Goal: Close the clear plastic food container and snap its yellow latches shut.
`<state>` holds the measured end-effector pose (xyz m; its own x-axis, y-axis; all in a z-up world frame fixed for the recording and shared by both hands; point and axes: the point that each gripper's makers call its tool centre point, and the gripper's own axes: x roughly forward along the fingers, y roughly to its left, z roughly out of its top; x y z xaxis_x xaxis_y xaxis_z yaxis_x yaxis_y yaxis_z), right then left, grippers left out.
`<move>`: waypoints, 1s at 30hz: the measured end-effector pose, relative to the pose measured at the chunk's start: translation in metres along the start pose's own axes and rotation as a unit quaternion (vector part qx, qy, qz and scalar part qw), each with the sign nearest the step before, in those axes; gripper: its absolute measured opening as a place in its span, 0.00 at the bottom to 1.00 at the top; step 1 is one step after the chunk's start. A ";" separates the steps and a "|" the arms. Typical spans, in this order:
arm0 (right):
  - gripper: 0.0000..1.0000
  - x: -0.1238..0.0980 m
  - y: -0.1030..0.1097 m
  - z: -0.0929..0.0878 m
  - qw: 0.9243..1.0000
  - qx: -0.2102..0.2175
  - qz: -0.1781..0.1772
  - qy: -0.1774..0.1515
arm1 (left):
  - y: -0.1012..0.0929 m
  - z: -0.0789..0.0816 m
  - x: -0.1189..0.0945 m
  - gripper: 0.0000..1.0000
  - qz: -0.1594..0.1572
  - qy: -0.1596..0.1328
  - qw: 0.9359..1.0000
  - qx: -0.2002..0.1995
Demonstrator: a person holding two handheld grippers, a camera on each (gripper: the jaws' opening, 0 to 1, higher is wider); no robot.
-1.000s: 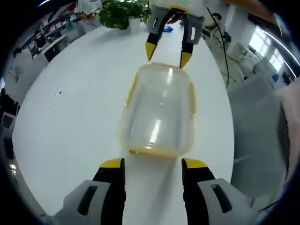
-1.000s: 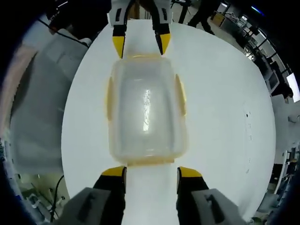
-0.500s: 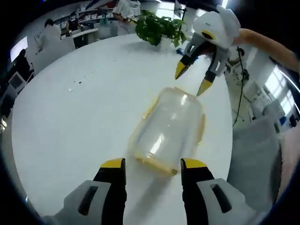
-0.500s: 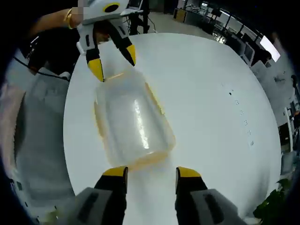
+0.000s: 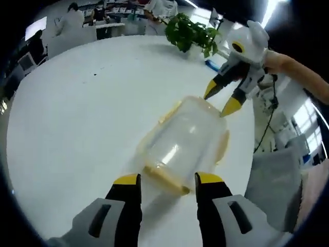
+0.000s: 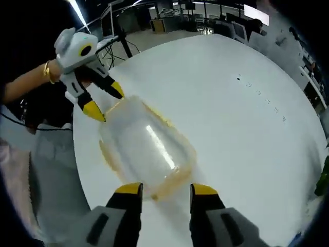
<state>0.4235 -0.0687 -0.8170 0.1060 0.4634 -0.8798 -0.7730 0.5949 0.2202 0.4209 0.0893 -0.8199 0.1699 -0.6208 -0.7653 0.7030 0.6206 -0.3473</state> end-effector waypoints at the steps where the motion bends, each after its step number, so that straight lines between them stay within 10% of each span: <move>1: 0.34 0.000 0.001 0.000 1.000 0.002 0.003 0.001 | -0.001 -0.001 0.000 0.36 -0.005 0.001 1.000 -0.008; 15: 0.35 0.010 0.009 0.004 0.998 0.054 0.038 -0.021 | -0.005 -0.002 0.004 0.28 -0.028 0.001 0.999 -0.041; 18: 0.34 0.011 0.010 0.002 0.995 0.080 0.049 -0.021 | -0.001 0.000 0.004 0.25 -0.027 0.005 0.995 -0.097; 26: 0.33 0.012 0.017 -0.001 0.993 0.094 0.066 -0.020 | -0.003 0.001 0.006 0.23 -0.034 0.014 0.997 -0.073; 27: 0.33 0.011 0.017 -0.004 0.993 0.102 0.064 -0.008 | 0.020 -0.016 0.002 0.21 0.033 0.052 0.996 -0.066; 28: 0.33 0.012 0.016 0.000 0.993 0.098 0.063 -0.018 | -0.001 -0.005 0.007 0.21 -0.026 0.023 0.997 -0.065; 30: 0.33 0.012 0.012 -0.001 0.991 0.115 0.059 -0.021 | 0.000 -0.001 0.007 0.21 -0.025 0.017 0.998 -0.058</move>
<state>0.4149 -0.0561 -0.8250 0.0524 0.5627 -0.8250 -0.6197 0.6661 0.4150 0.4216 0.0859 -0.8256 0.1125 -0.6369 -0.7627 0.6251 0.6420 -0.4439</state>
